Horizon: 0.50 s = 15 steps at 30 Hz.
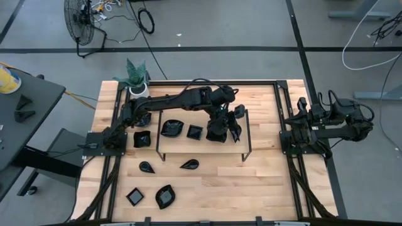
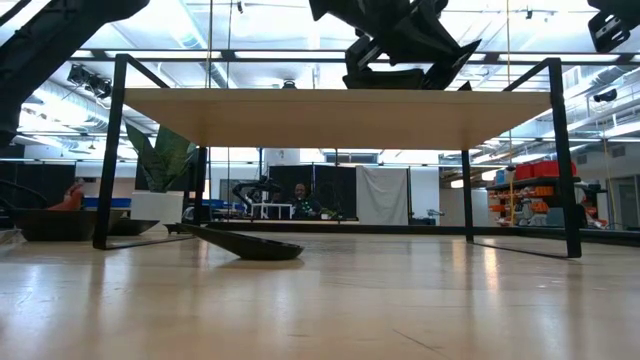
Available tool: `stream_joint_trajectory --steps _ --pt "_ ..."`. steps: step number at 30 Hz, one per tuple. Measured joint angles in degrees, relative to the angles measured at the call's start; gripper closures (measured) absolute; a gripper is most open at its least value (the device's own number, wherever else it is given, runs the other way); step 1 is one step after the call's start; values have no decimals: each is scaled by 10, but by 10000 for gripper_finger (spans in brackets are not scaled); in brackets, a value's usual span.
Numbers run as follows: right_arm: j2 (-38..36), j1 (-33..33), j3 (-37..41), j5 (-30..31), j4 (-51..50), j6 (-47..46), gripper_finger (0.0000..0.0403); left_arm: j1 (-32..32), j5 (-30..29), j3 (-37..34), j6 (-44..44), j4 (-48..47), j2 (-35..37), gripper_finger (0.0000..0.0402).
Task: Pick & Place Mini shaped plates
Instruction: Stack the drop shaped plate on top of the drop shaped plate on the shelf
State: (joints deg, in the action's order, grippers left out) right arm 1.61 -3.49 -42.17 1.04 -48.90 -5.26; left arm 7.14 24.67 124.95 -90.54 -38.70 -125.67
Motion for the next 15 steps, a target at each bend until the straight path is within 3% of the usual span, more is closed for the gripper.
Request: stream_joint_trajectory --steps 15 --pt "0 0 0 0 0 0 398 -10 13 0 -2 12 0 356"
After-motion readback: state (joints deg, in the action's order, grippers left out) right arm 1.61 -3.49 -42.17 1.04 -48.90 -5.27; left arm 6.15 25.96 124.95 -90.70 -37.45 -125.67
